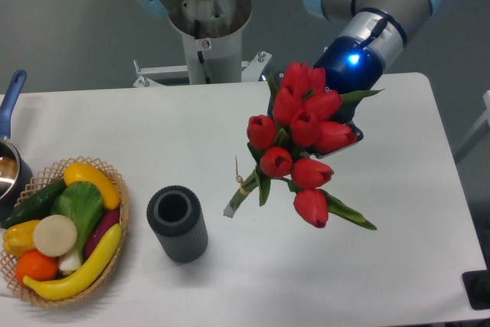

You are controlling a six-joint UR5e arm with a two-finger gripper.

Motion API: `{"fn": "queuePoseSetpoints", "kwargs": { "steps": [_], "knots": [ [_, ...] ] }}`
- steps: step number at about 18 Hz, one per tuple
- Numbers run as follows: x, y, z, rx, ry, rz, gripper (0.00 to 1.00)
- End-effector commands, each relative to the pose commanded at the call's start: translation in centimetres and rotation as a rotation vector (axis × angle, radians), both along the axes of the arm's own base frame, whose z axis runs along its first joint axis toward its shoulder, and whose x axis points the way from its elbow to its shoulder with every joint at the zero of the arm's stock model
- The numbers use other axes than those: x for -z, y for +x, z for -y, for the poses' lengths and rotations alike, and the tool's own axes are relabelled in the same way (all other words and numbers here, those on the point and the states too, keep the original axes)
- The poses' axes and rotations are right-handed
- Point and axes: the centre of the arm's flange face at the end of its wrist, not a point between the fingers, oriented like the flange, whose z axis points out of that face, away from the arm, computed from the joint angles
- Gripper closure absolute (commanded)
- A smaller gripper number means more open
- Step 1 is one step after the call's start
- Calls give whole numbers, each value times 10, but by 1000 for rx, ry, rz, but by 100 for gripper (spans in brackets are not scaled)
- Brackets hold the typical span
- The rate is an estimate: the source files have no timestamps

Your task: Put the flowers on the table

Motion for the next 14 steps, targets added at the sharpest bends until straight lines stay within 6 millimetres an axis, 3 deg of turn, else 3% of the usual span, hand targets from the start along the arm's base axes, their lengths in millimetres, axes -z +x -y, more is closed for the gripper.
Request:
{"fn": "queuePoseSetpoints", "kwargs": {
  "steps": [14],
  "knots": [
    [8,1,1,-22,-58,-84,66]
  ]
}}
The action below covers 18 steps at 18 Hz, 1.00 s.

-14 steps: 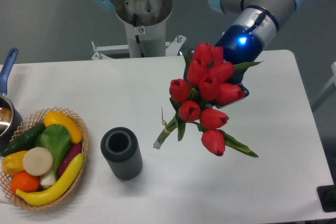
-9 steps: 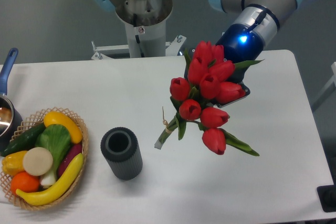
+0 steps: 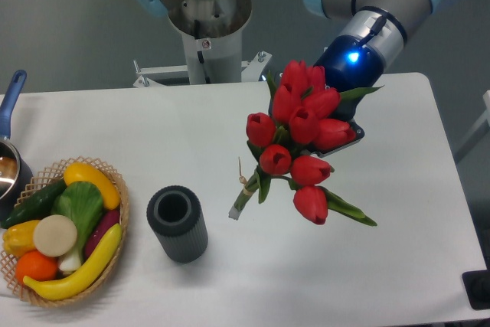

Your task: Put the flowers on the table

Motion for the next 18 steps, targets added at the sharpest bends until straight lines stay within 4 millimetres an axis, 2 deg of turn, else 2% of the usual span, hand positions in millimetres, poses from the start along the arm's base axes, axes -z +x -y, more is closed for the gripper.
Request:
{"fn": "queuePoseSetpoints", "kwargs": {
  "steps": [3,6,11,18],
  "knots": [
    [-3,1,4,-40,-72,-64,66],
    [4,0,7,-75,-145,-115,66],
    [33,5,16,-78,-283,-260,66],
    [58,0,23,-60,-446,-413,66]
  ]
}}
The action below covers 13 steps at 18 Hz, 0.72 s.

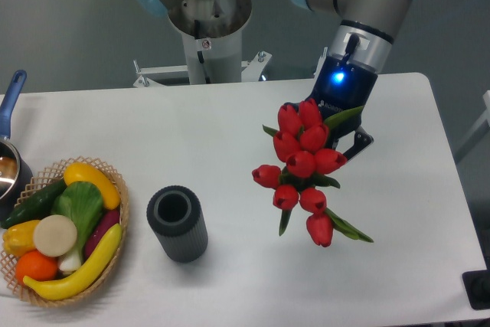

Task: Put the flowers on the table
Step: 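Lift the tulip bunch and swing it away from the black vase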

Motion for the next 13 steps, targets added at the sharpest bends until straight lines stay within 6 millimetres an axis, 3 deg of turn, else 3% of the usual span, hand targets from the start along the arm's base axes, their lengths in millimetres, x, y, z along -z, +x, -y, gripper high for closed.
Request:
{"fn": "queuePoseSetpoints", "kwargs": {
  "steps": [5,8,13],
  "knots": [
    [25,15,-9,79,-243,-129,66],
    [40,9,-8,145,-304,-163,66],
    [65,-12,3,258,-566,-266,66]
  ]
}}
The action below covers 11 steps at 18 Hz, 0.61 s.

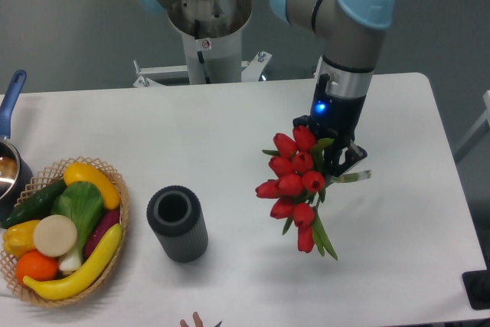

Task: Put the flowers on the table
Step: 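Lift the tulip bunch and swing it away from the black vase, then lower the tulip bunch toward the table surface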

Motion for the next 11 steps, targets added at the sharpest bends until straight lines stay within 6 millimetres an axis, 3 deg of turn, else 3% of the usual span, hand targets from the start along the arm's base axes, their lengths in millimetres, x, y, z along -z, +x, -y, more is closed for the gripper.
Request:
{"fn": "queuePoseSetpoints", "kwargs": {
  "steps": [7,11],
  "knots": [
    [45,-3,-1,154,-272,-66,66],
    [68,-5,-2,185,-324,-49,66]
  ]
}}
